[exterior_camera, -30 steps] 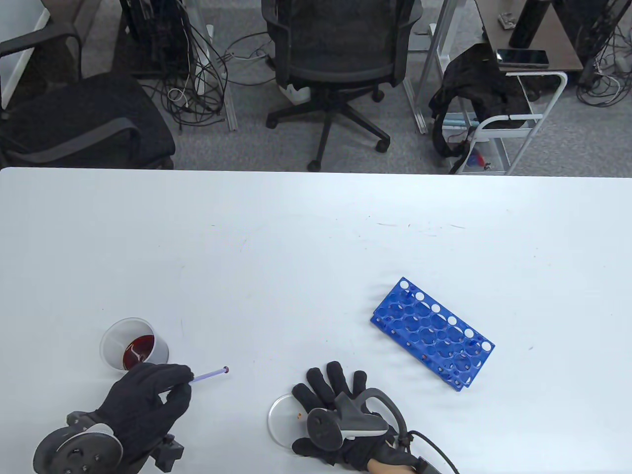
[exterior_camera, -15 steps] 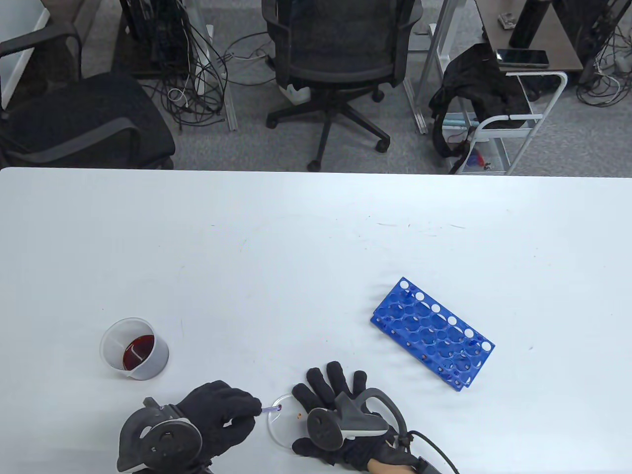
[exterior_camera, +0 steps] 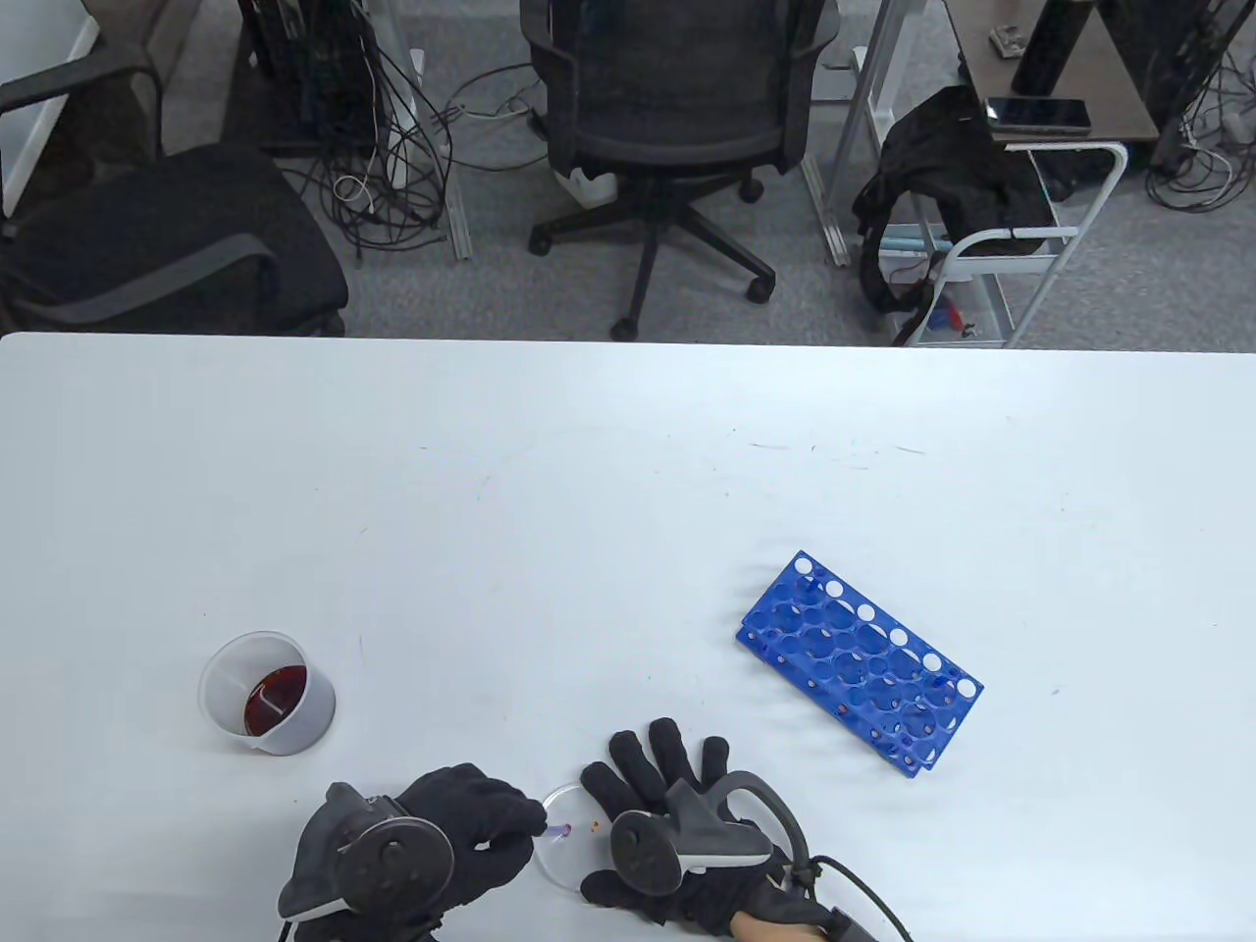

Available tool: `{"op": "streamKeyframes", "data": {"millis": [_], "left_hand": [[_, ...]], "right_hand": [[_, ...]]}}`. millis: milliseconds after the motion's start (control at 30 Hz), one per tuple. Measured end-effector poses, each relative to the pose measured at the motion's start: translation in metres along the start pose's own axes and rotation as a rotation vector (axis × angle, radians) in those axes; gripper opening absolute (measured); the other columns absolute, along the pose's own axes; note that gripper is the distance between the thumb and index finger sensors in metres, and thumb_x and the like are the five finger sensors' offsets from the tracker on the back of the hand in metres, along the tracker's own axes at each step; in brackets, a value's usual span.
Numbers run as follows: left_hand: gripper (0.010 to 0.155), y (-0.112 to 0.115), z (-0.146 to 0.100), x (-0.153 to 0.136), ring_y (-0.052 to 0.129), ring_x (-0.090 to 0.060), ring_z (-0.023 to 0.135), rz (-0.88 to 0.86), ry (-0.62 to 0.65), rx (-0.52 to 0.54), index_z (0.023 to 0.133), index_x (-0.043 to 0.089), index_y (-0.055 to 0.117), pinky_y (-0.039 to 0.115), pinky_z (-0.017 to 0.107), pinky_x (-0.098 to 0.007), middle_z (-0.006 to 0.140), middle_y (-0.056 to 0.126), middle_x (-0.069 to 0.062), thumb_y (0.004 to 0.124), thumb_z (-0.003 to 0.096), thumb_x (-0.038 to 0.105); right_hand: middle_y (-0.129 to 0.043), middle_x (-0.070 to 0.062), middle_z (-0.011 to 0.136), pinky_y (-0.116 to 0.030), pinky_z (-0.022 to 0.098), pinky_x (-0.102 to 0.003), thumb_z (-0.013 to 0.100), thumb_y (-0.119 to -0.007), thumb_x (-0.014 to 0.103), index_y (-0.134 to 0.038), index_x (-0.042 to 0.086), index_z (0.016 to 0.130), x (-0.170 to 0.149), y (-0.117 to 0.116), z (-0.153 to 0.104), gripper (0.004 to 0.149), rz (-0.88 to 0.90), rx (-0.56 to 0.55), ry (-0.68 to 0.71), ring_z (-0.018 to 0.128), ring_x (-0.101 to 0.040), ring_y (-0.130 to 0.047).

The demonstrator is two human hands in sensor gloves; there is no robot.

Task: Dip glass rod and spread liquid on culture dish

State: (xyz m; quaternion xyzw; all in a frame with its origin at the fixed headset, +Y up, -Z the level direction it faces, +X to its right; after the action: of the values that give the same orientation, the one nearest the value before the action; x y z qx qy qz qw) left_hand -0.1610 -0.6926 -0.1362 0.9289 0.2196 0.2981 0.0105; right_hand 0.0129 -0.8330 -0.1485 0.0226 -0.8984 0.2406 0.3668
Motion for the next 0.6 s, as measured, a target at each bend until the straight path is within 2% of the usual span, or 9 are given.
{"op": "streamKeyframes", "data": {"millis": [267,600], "left_hand": [[0.035,0.009,0.003,0.007,0.108,-0.022,0.055,-0.051,0.022,-0.027,0.074,0.03,0.096,0.094,0.047,-0.036,0.071,0.106,0.005,0.092,0.0445,0.048],[0.034,0.014,0.007,0.017,0.107,-0.023,0.057,-0.002,0.026,0.028,0.075,0.031,0.096,0.093,0.048,-0.037,0.072,0.105,0.005,0.091,0.0451,0.048]], "right_hand": [[0.014,-0.027,0.112,-0.013,0.059,-0.087,0.053,-0.035,0.074,0.013,0.012,0.109,0.0,0.0,0.0,0.096,0.0,0.0,0.0,0.096,-0.062,0.008],[0.013,-0.027,0.112,-0.013,0.059,-0.087,0.052,-0.035,0.074,0.013,0.012,0.109,0.0,0.0,0.0,0.096,0.0,0.0,0.0,0.096,-0.062,0.008]]}}
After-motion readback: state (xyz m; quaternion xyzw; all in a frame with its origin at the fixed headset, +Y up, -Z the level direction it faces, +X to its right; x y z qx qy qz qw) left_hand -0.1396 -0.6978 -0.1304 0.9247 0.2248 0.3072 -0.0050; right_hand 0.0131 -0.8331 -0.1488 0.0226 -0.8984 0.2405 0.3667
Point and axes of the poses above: the tracker on the back of each hand, its own x axis roughly to the thumb side, its own z axis roughly from the wrist to the fingertips, y = z × x, the point moved 4 cm from there along z, roughly from the wrist to the fingertips
